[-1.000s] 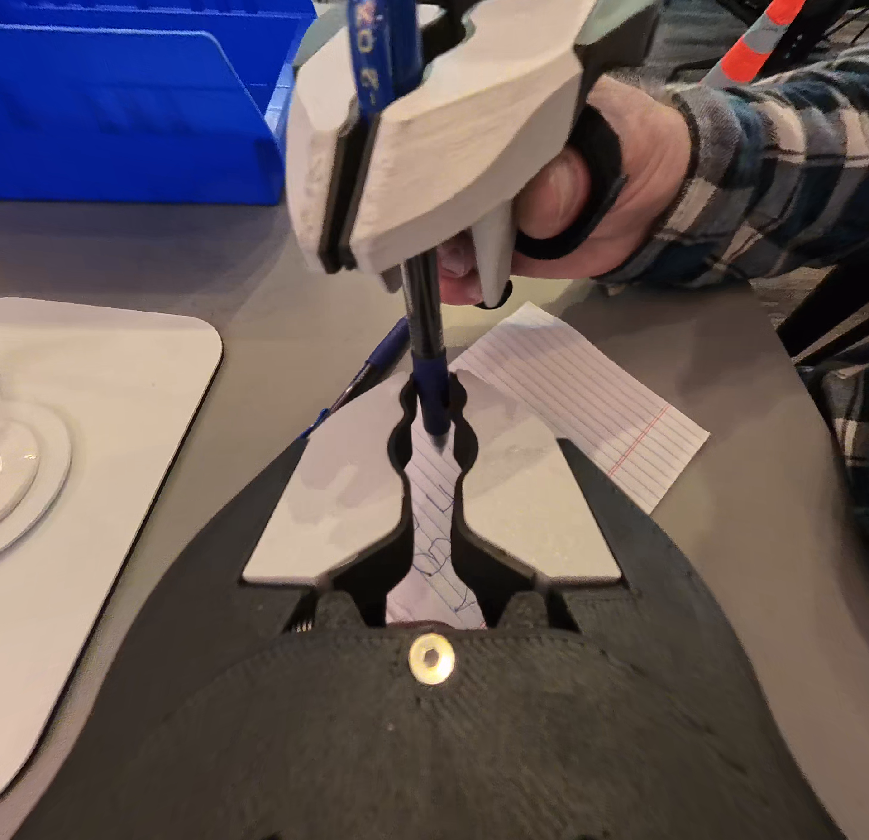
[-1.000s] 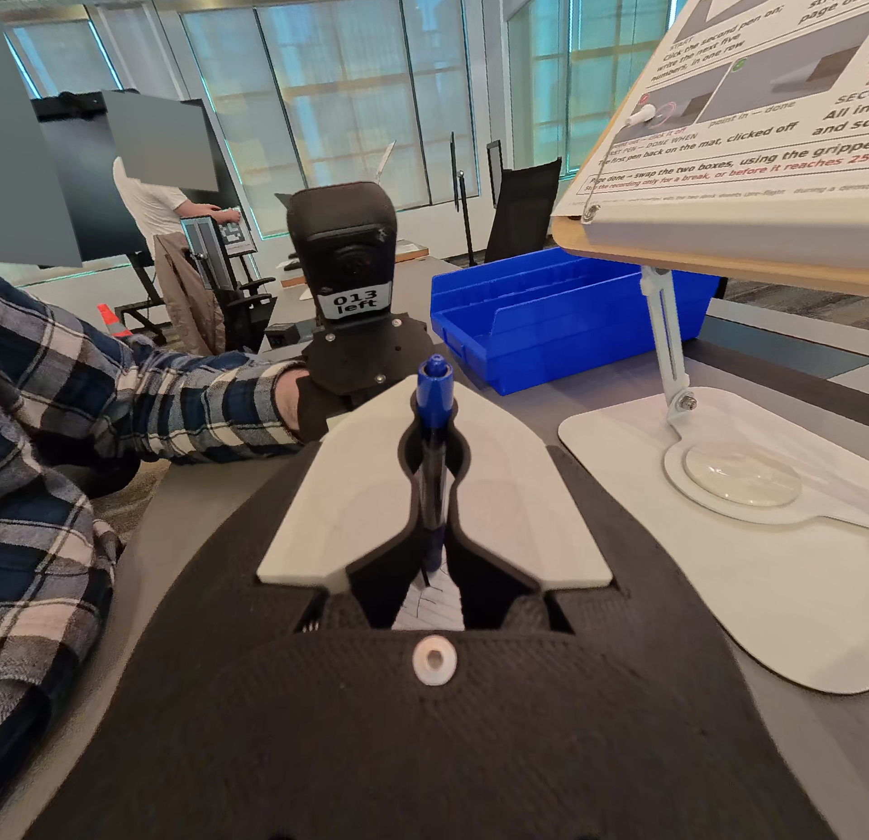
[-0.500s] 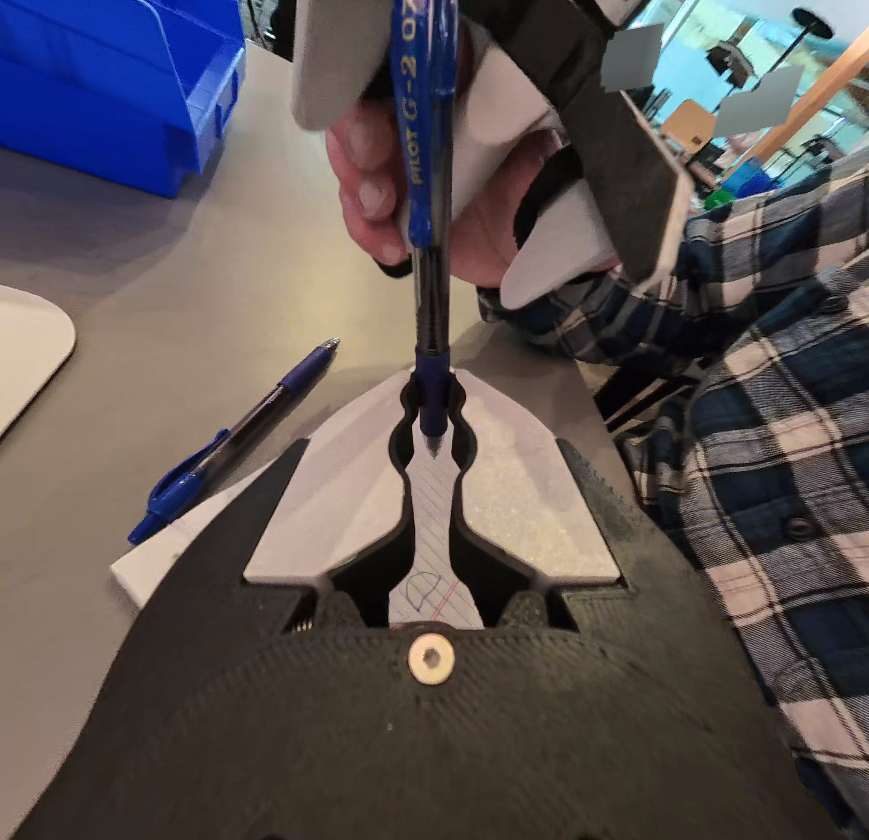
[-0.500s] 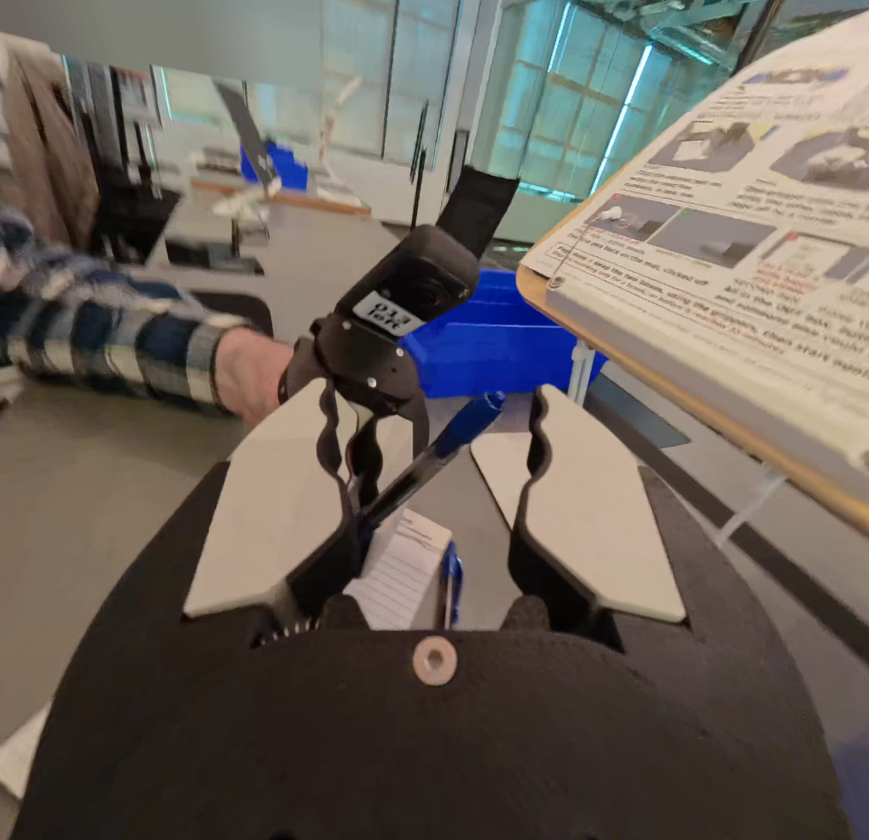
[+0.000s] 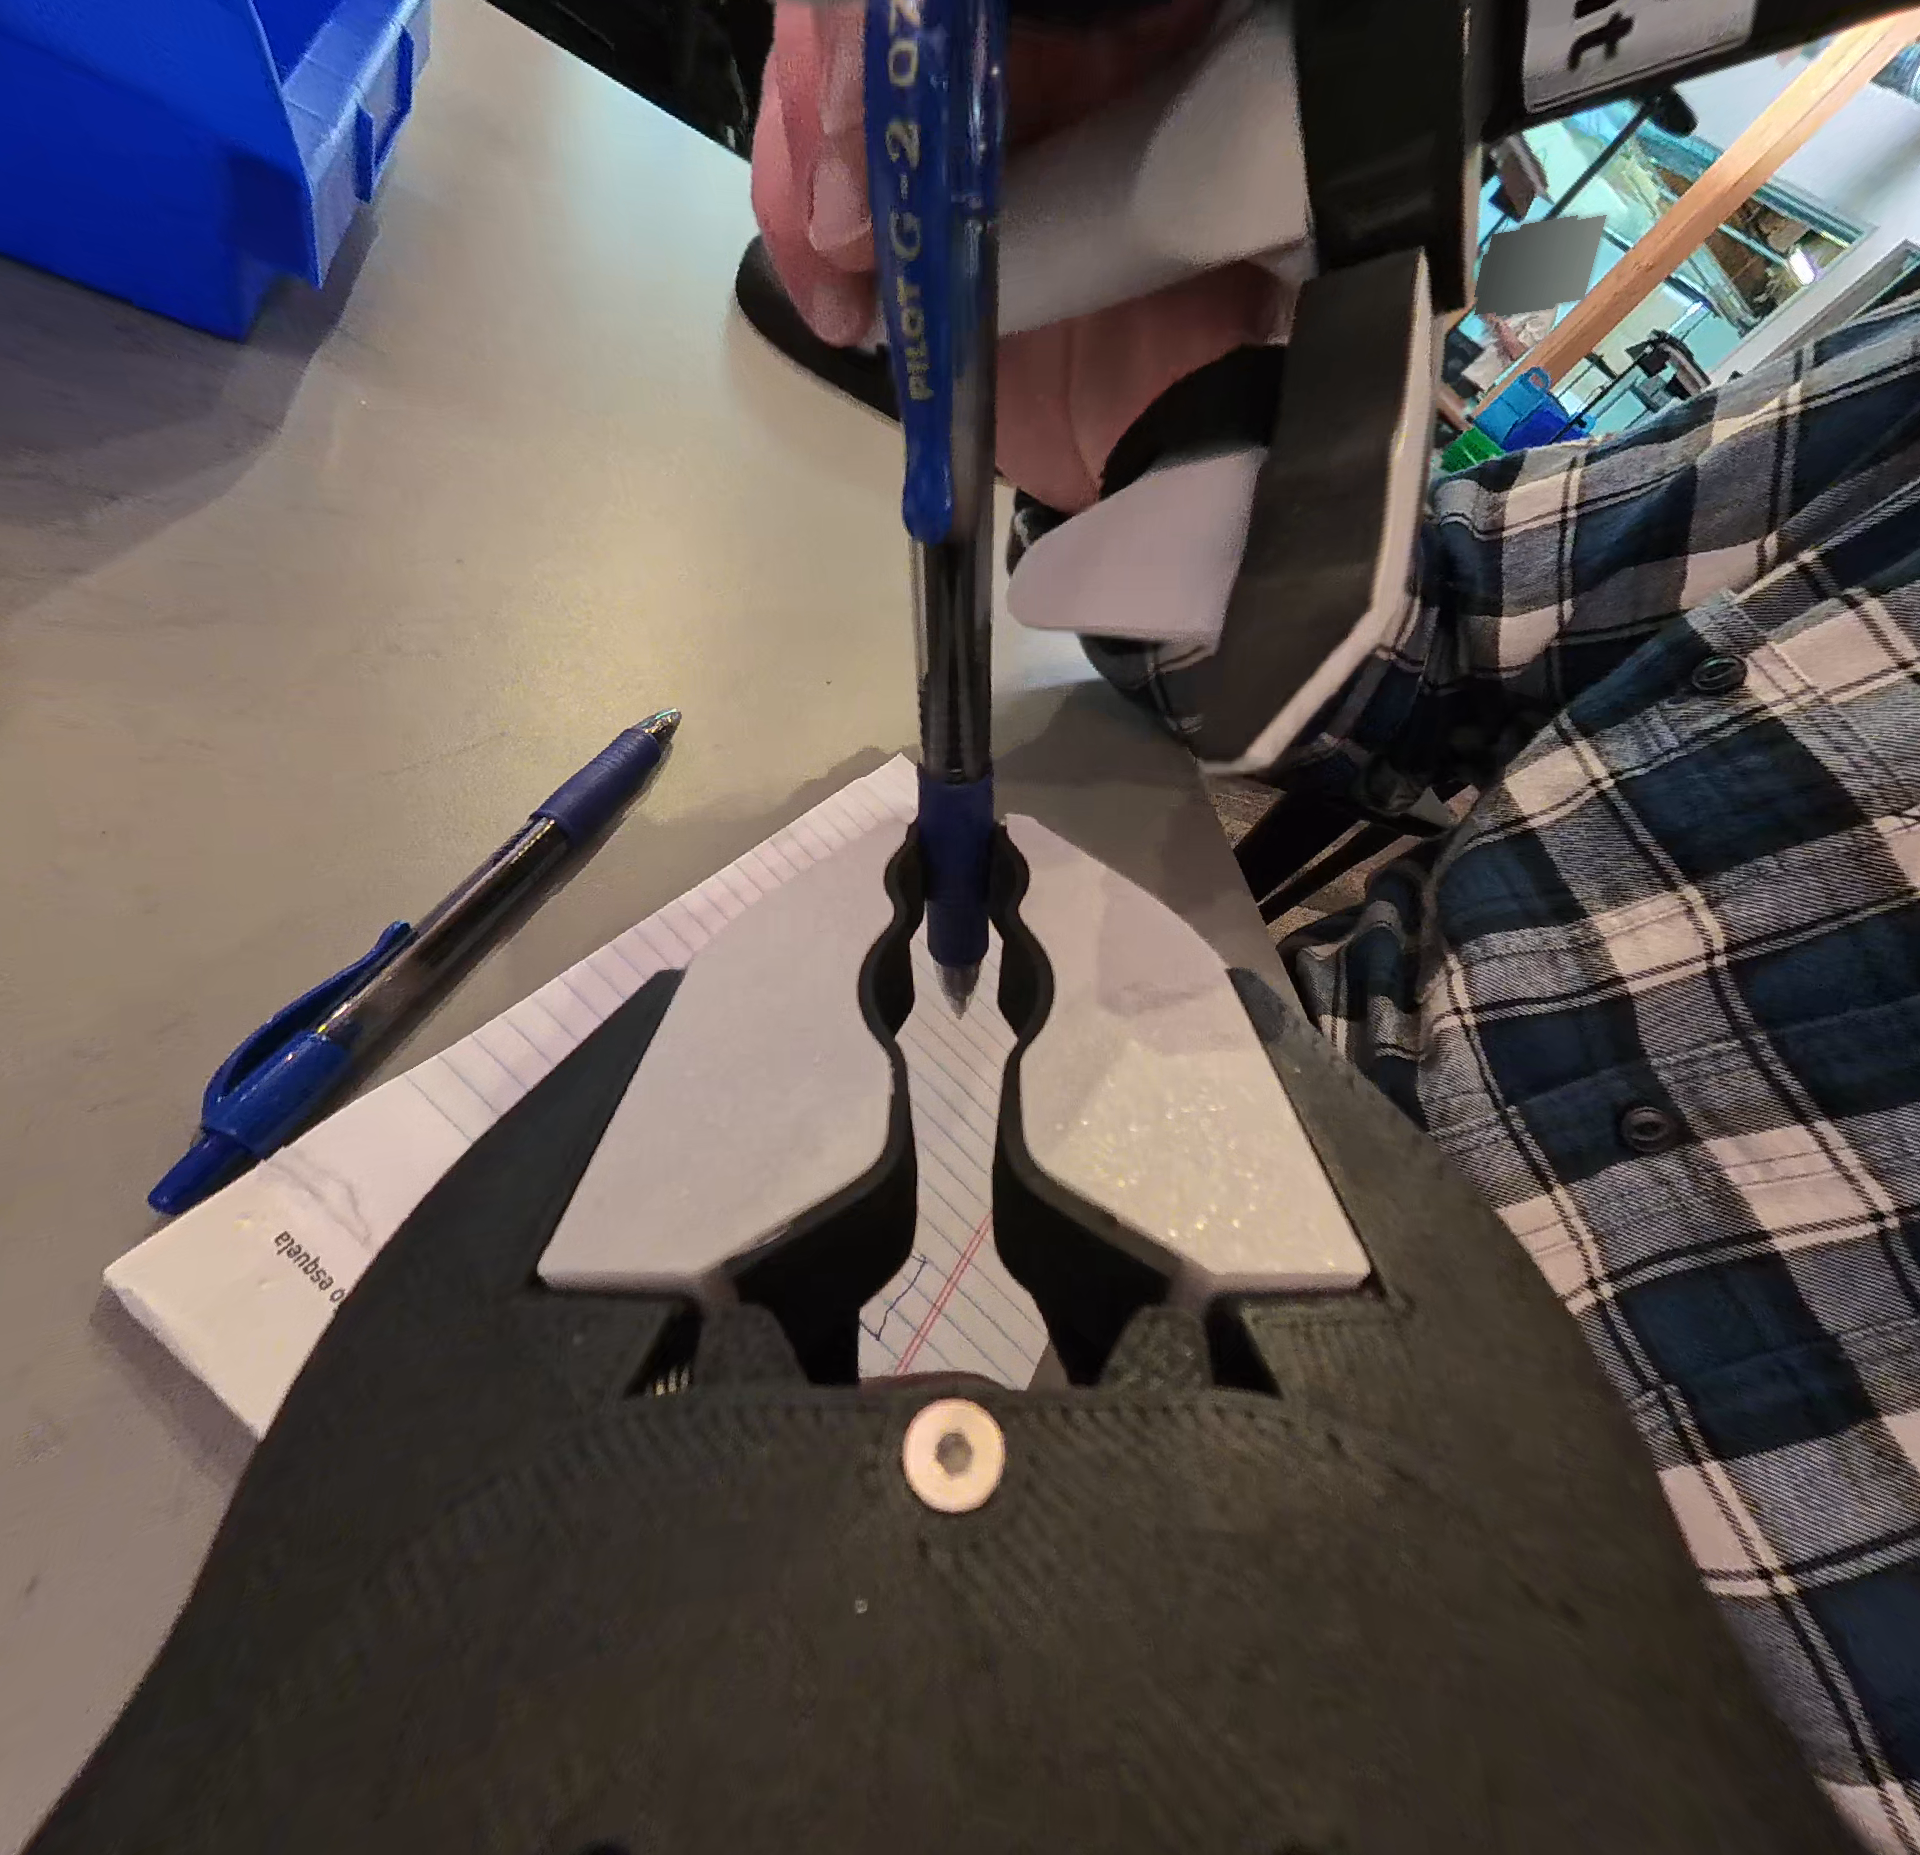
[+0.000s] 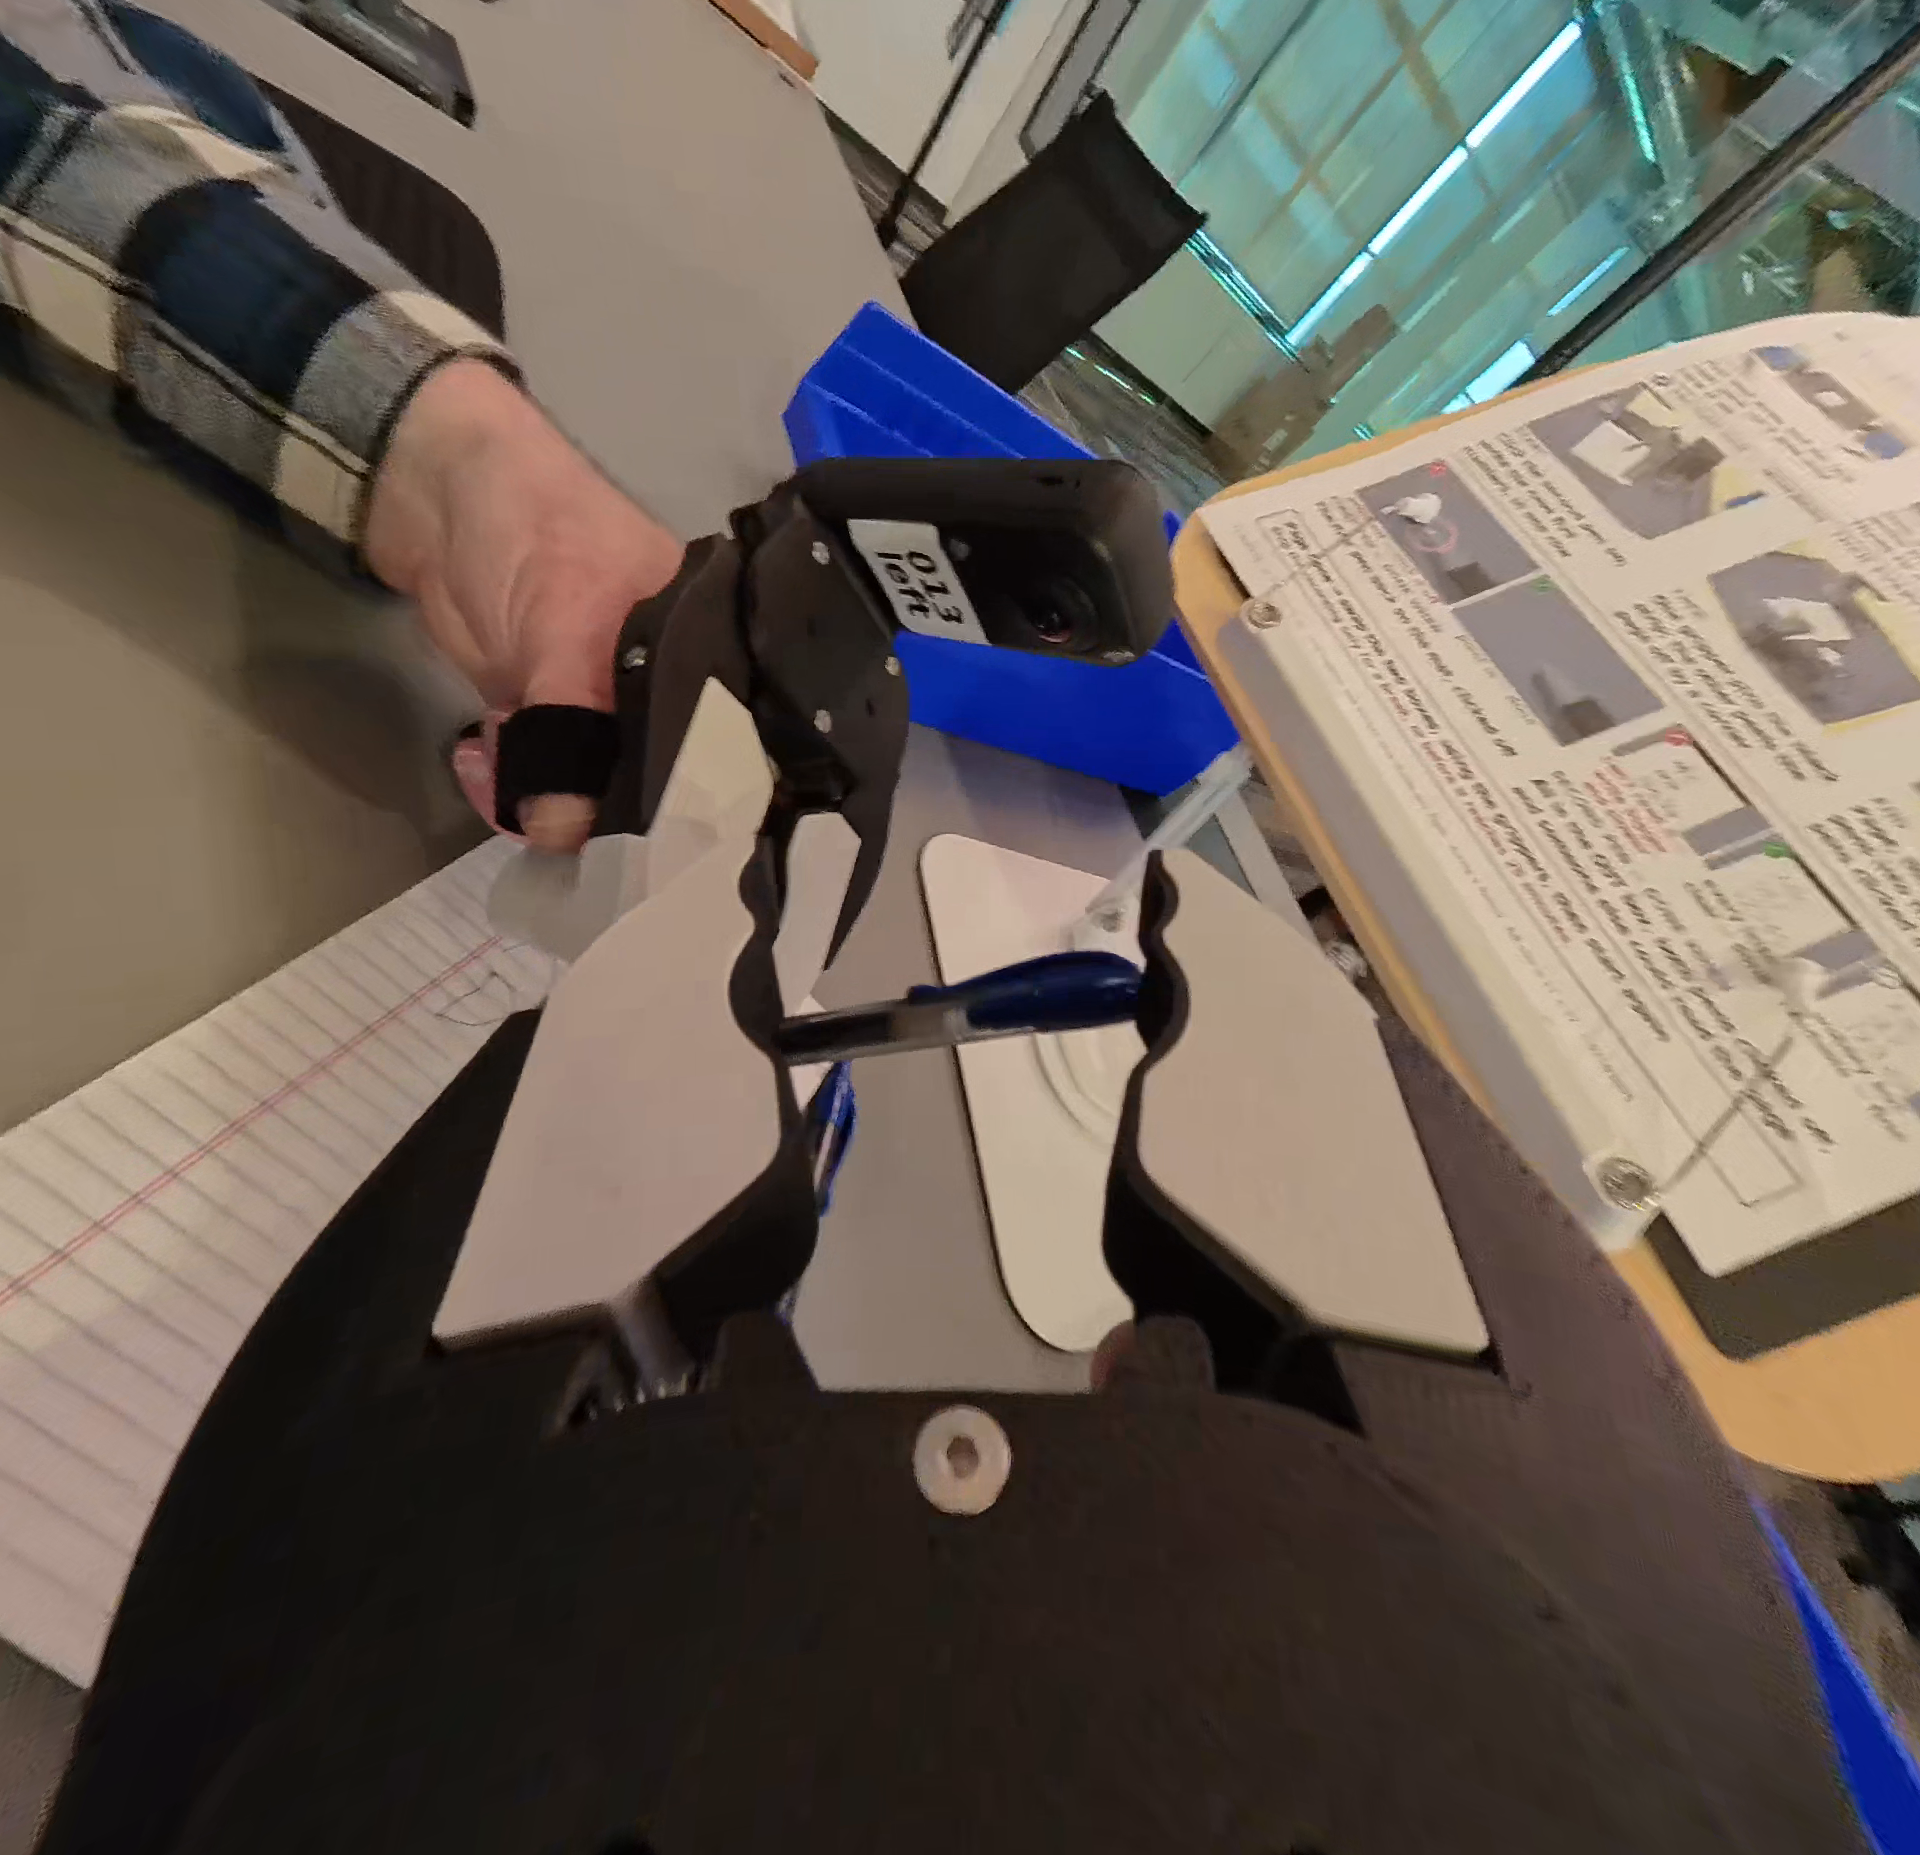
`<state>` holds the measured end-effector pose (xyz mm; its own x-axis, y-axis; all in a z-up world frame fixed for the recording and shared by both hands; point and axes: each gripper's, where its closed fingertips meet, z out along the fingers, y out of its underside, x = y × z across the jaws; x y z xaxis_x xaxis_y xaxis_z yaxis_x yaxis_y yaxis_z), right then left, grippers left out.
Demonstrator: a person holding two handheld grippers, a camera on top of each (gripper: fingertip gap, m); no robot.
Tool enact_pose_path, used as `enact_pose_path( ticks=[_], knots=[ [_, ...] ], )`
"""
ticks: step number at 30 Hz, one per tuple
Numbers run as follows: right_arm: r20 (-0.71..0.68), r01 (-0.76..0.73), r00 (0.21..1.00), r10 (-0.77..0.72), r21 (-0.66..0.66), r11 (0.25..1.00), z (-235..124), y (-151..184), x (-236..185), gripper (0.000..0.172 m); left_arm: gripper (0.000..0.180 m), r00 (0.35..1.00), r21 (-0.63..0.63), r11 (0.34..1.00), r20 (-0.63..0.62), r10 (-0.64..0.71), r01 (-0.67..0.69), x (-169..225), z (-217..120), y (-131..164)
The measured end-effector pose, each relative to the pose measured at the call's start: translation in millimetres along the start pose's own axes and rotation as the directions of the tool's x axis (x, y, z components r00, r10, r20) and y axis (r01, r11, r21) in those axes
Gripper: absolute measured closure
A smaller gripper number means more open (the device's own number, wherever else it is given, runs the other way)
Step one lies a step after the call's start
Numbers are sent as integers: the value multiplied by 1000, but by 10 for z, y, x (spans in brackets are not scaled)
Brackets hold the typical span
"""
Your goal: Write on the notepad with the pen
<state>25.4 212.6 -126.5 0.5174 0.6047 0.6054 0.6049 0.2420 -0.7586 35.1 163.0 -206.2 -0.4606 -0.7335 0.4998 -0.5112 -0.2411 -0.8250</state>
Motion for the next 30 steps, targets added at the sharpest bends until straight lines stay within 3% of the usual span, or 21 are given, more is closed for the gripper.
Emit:
enact_pose_path(
  ticks=[10,22,23,25,30],
  knots=[
    [1,94,996,-95,-136,986,-30,184,25,102,169,1000,1,1000,-18,-10,10,17,1,1],
    [27,100,995,-97,-146,984,-71,190,10,124,169,998,-70,996,47,52,-49,-35,72,92],
    [5,91,996,-91,-131,987,-81,160,47,122,169,997,-54,997,47,59,-56,-29,67,62],
    [-48,36,998,-41,-98,995,-100,113,144,102,169,996,-21,998,59,63,-62,-46,35,2],
    [-25,-200,979,200,-17,980,-127,126,222,114,169,993,41,996,98,71,-75,-86,-59,-108]
  ],
)
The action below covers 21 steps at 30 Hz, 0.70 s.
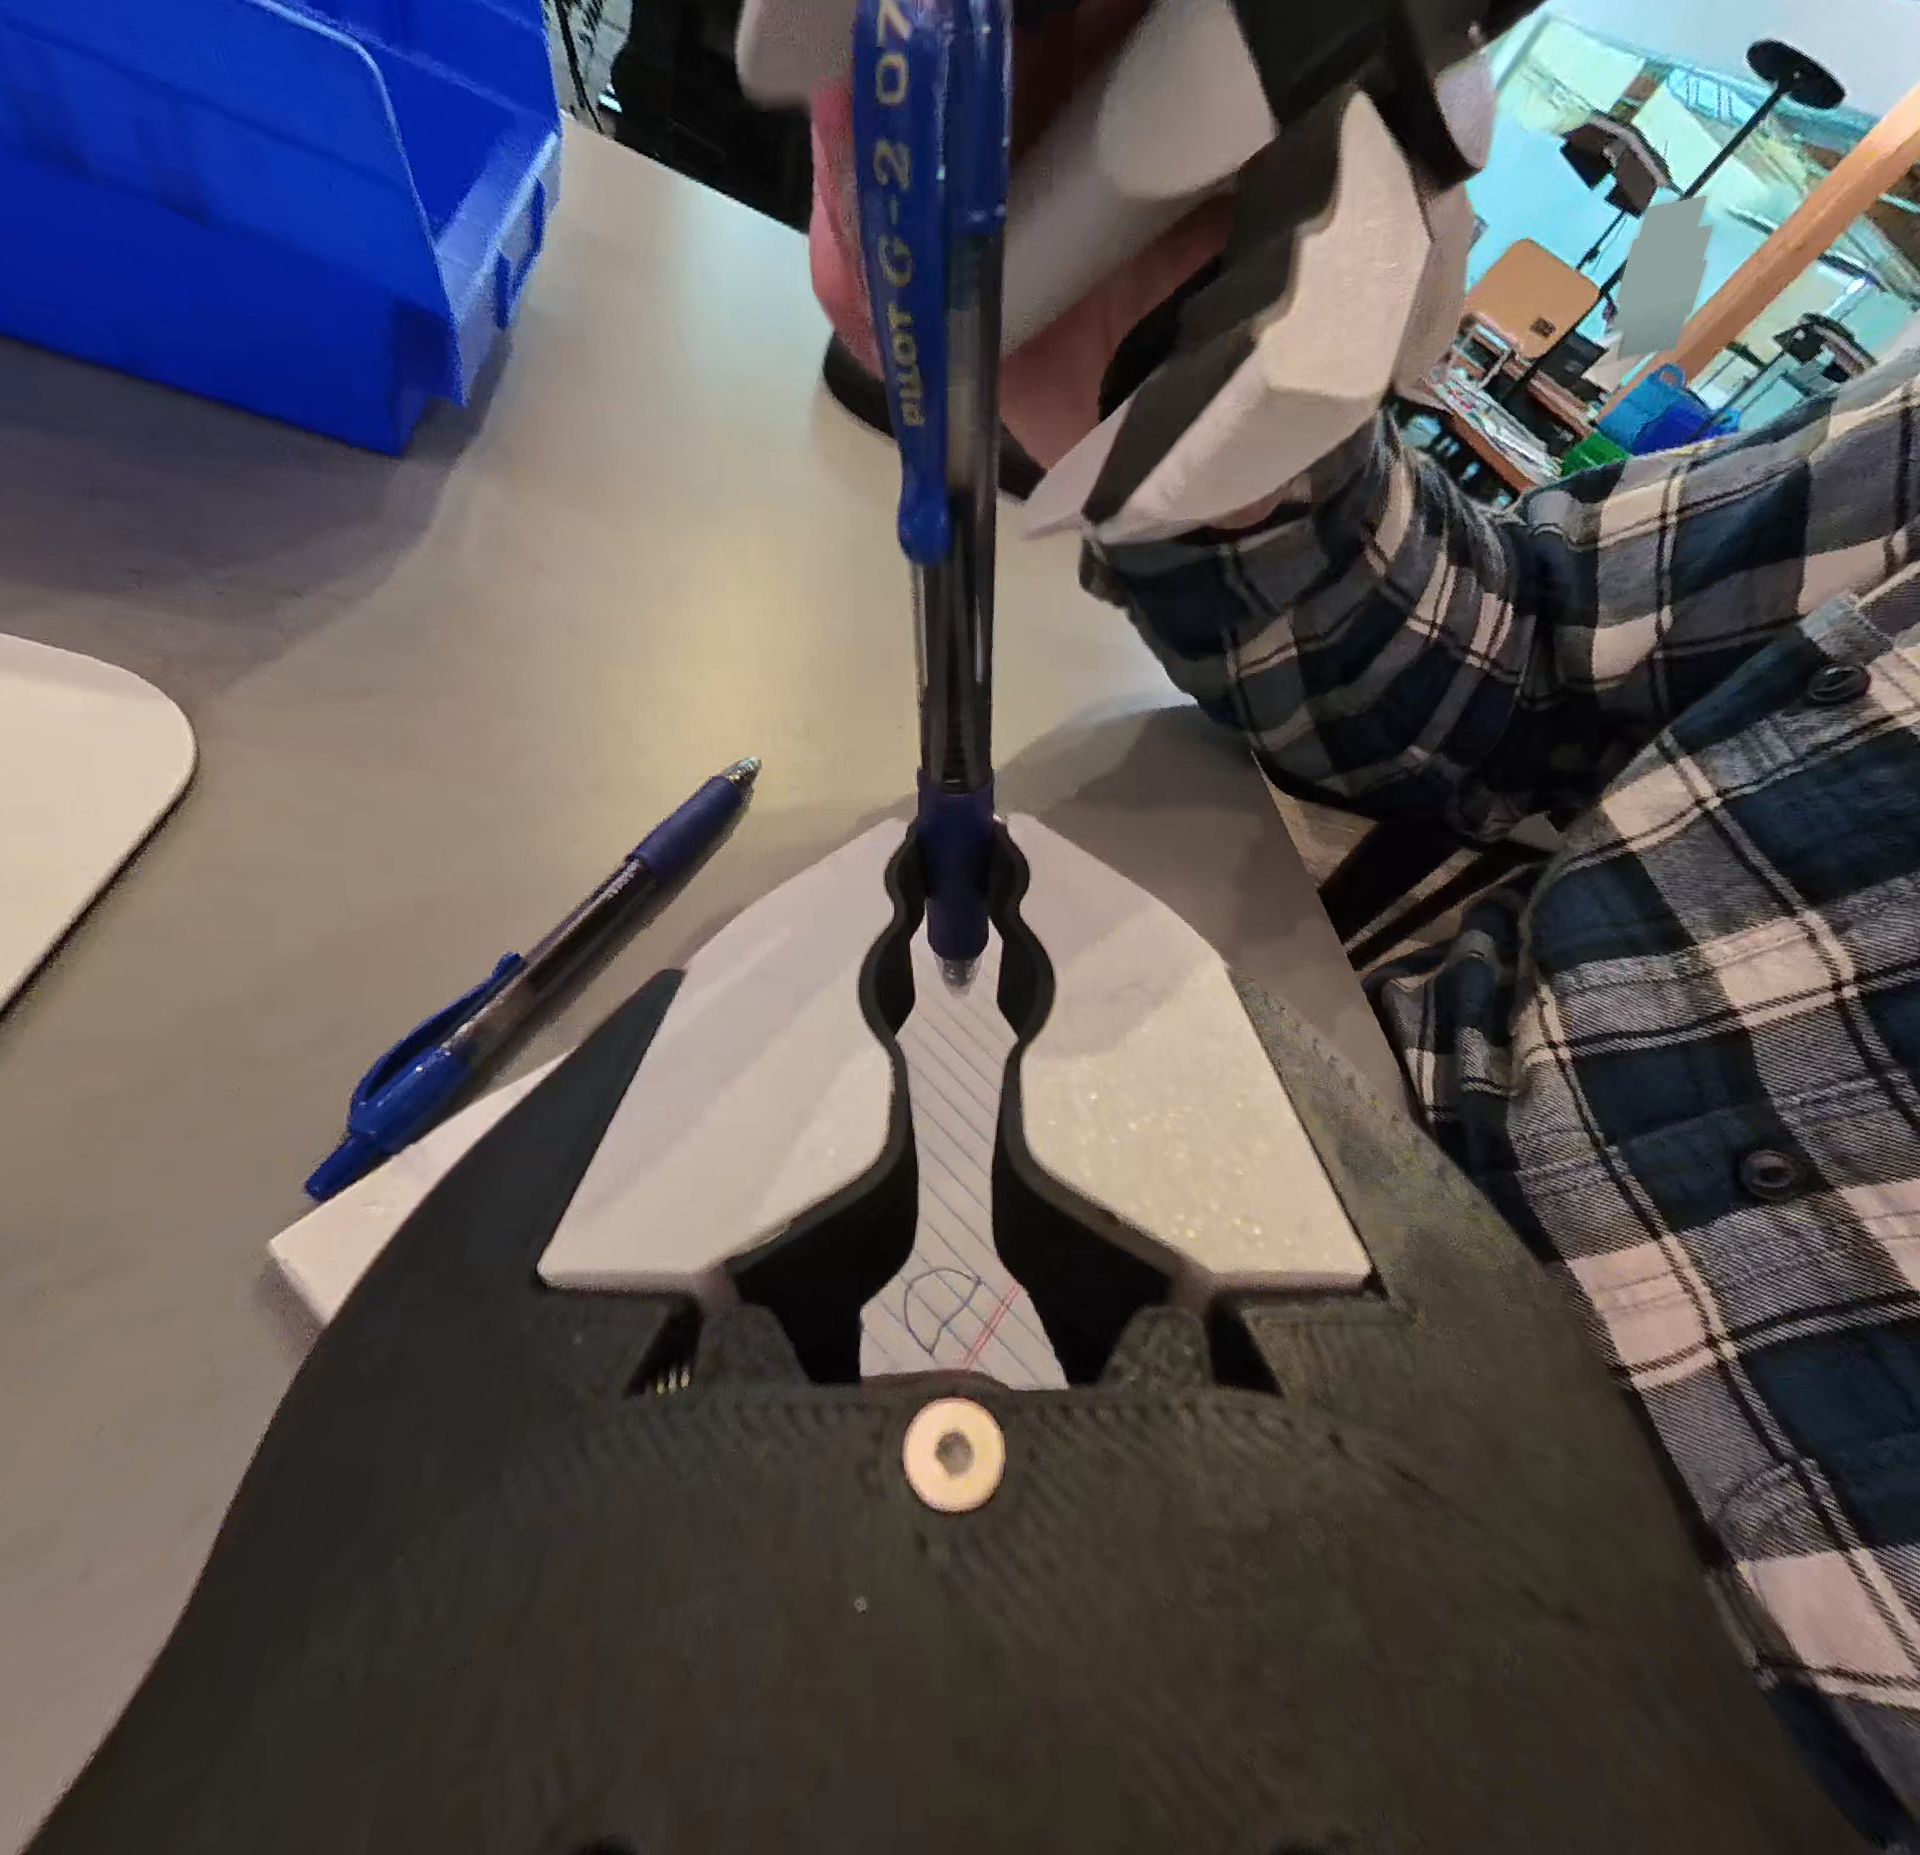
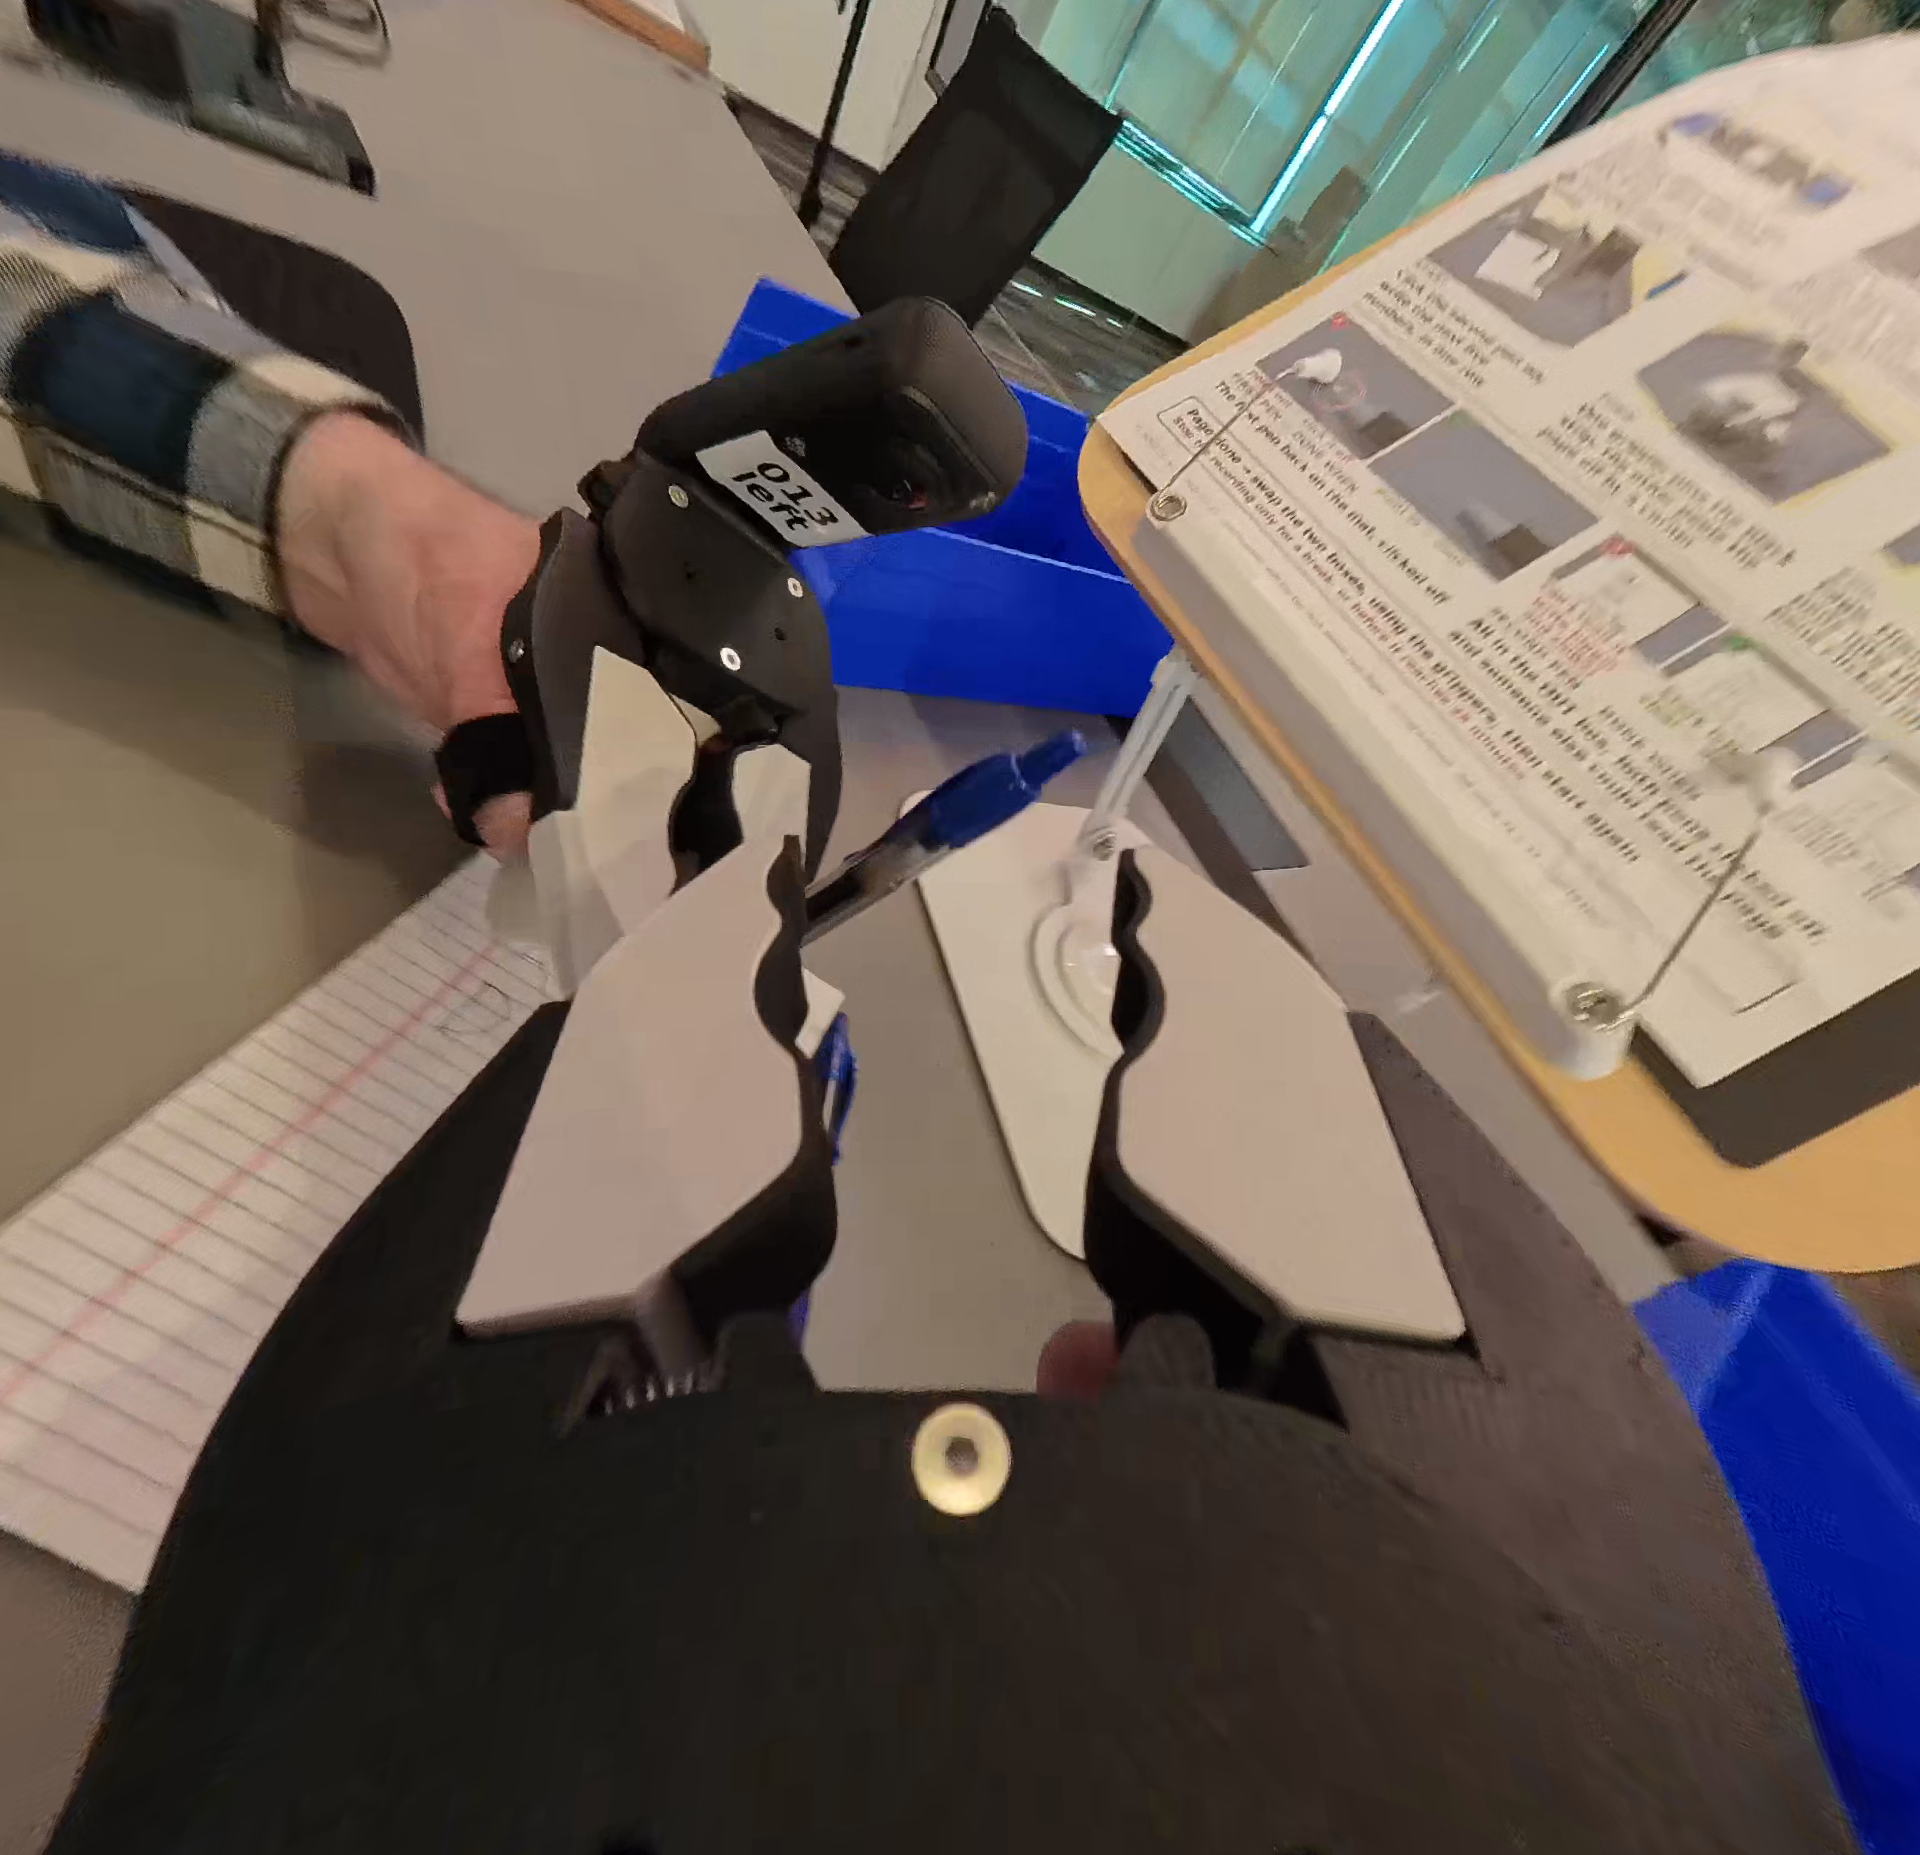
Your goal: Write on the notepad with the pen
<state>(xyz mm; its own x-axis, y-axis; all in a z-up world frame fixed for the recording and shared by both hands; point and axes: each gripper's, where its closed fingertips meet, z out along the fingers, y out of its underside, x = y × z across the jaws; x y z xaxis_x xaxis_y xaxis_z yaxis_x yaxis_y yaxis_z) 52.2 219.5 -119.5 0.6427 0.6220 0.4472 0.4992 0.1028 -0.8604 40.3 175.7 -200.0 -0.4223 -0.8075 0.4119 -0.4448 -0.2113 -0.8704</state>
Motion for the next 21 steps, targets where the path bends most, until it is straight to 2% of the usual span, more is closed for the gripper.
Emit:
enact_pose_path(
  ticks=[4,6,8,11,13,16,17,18,21],
  knots=[
    [108,-256,962,250,52,965,102,61,-74,126,169,999,46,999,37,16,-17,-44,-32,-68],
    [168,-339,930,326,56,939,167,90,-153,129,169,998,53,998,48,28,-30,-48,-34,-81],
    [207,-393,903,376,47,918,221,124,-221,136,169,998,42,998,51,39,-42,-41,-21,-66],
    [280,-440,869,409,55,896,262,105,-351,157,169,995,9,997,67,71,-72,-35,18,-17],
    [307,-474,846,436,59,878,274,94,-381,159,169,992,-8,995,83,96,-95,-36,41,6],
    [313,-534,817,484,91,841,245,47,-298,161,167,995,39,997,80,67,-71,-56,9,-68],
    [301,-539,817,491,99,837,218,40,-240,162,157,996,44,998,69,51,-54,-60,-6,-81],
    [267,-533,827,494,94,841,182,64,-155,162,144,996,22,999,79,37,-39,-98,-22,-60],
    [184,-532,835,519,23,847,20,217,80,162,139,977,-57,994,184,105,-96,-259,-128,42]
  ],
)
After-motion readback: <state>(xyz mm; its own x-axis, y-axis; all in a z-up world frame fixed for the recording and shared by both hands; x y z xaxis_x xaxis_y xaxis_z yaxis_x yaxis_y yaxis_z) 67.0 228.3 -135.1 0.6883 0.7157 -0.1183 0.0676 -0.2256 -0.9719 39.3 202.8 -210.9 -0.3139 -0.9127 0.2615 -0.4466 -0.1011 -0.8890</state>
